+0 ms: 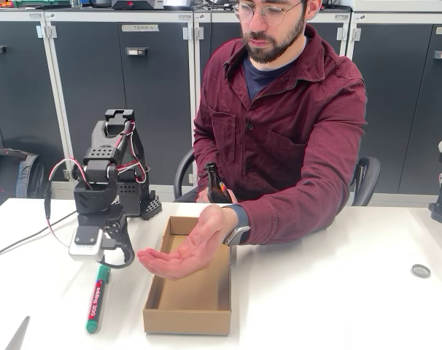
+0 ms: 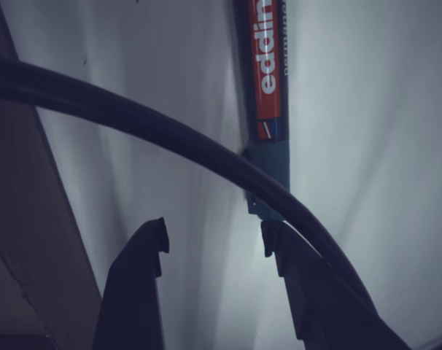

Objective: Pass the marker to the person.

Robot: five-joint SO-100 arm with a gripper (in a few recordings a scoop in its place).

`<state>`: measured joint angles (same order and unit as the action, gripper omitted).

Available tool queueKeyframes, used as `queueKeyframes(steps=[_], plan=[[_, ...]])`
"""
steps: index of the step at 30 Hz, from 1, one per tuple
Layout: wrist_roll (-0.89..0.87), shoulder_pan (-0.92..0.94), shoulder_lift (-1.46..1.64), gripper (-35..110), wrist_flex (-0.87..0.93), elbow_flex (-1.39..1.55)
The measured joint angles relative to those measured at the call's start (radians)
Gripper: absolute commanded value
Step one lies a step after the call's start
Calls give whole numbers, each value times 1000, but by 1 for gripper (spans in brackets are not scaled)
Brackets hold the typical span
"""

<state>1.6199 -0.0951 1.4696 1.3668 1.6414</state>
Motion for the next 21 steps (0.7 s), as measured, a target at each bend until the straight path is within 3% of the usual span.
queueKeyframes(steps=[8, 21], plan=[[-57, -66, 18, 29, -84, 74], [-80, 92, 18, 28, -146, 14]])
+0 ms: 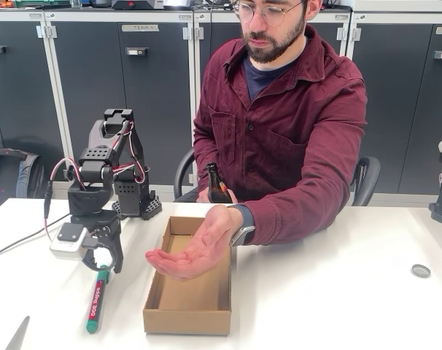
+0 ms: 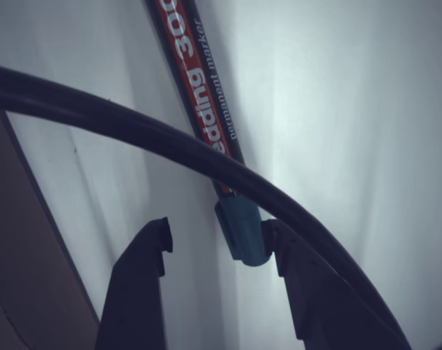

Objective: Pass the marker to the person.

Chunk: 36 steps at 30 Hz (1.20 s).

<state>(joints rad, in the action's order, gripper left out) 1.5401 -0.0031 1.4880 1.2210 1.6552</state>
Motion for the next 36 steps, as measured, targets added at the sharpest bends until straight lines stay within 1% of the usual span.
queueKeyframes(steps=[3, 7, 20, 23, 34, 36], plan=[[14, 14, 0, 27, 28, -26], [15, 17, -21, 27, 15, -28], [9, 60, -146, 27, -141, -28], [3, 60, -164, 26, -153, -28], [3, 23, -193, 16, -124, -31], [3, 23, -209, 10, -118, -46]])
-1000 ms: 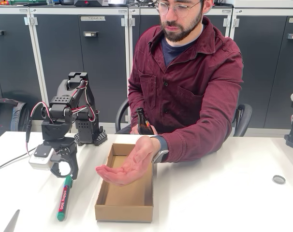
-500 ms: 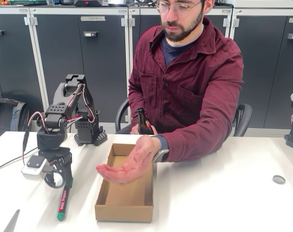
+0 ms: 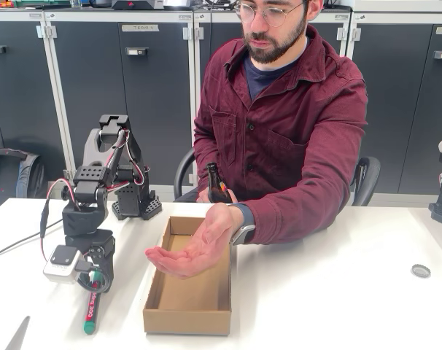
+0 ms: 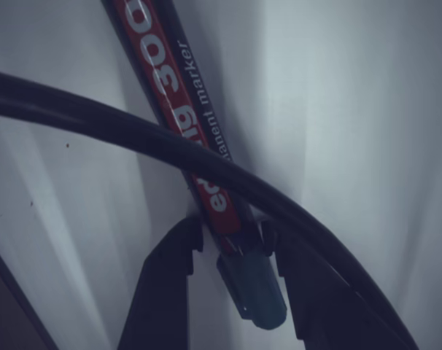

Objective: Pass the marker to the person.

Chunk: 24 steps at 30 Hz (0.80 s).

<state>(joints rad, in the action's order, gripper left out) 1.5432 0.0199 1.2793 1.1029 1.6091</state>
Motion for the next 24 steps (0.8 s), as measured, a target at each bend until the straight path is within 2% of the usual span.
queueKeyframes(steps=[4, 11, 24], plan=[[0, 0, -12, -5, 0, -12], [0, 0, 14, -5, 12, 0], [9, -78, 268, -5, 44, 106]])
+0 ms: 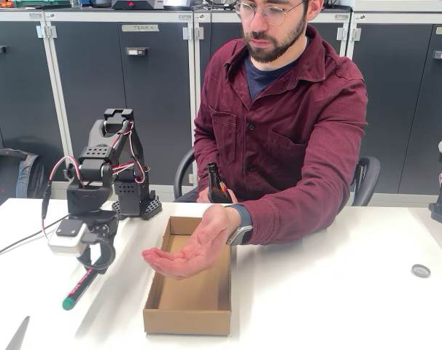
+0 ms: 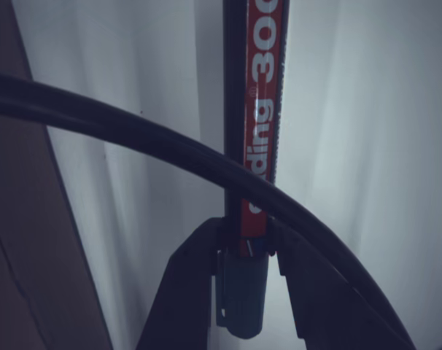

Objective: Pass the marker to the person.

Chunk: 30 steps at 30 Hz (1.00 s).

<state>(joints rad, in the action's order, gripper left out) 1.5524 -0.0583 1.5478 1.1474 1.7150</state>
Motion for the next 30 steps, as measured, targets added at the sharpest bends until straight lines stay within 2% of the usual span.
queueKeyframes(steps=[6, 8, 10, 15, 30], plan=[[-8, -80, 87, -5, 5, 67], [-9, -94, 100, 1, 14, 72], [-9, -100, 106, 14, 38, 72], [-46, -101, 107, 23, 61, 72], [-71, -77, 106, 21, 17, 72]])
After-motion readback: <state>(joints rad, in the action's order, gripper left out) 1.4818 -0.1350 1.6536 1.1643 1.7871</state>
